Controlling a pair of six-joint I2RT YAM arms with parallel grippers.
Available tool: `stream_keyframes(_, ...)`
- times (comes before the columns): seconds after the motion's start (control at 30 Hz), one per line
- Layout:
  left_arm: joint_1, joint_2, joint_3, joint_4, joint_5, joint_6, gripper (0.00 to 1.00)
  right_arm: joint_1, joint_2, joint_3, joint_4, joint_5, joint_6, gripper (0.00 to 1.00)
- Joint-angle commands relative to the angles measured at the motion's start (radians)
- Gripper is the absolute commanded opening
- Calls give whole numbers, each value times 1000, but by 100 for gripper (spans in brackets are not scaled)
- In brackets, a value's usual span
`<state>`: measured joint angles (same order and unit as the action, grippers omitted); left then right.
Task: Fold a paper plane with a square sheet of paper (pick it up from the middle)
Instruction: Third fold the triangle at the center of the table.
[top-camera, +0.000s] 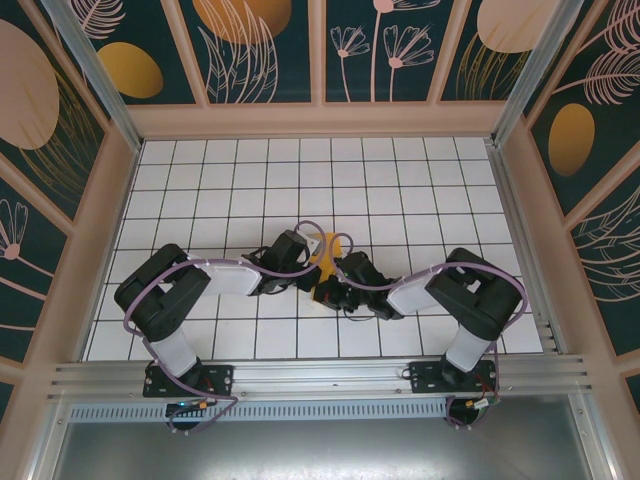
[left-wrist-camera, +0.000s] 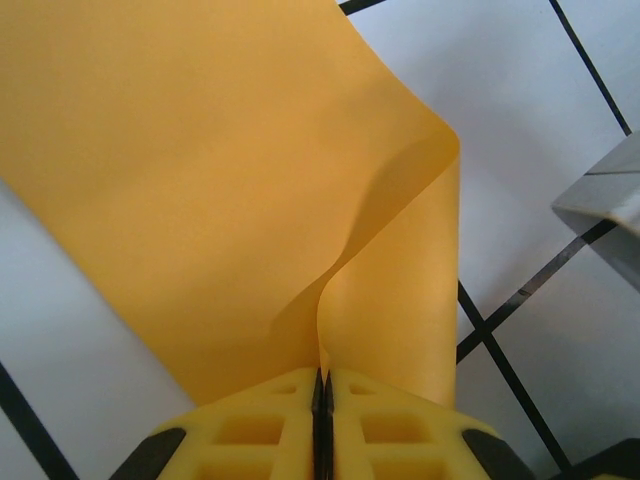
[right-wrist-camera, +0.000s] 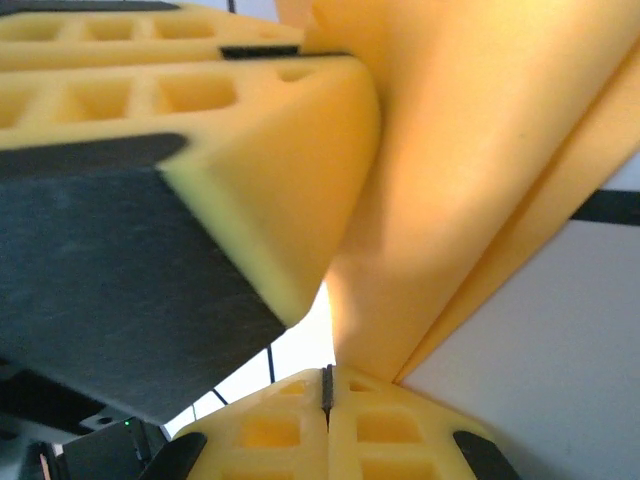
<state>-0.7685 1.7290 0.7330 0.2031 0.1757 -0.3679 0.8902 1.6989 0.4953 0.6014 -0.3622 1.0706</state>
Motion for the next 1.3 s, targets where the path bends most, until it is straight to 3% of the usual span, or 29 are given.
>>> stream_keyframes(0.0,0,41,-21,-37,4,1,14,12,30,-15,12,6,14,0)
stream_keyframes(0.27,1,44,-25,-36,7,-1,14,13,-13,2,-60,16,6,0)
stream_keyframes(0.47,0,31,-24,-41,-1,0,14,2,-105,38,-199,97,-39,0)
stream_keyframes(0.83,1,33,-23,-45,0,1,14,-61,-93,79,-153,48,-55,0)
stream_keyframes(1.27,1,36,-20,-45,-1,6,14,-59,-1,76,-204,80,-49,0)
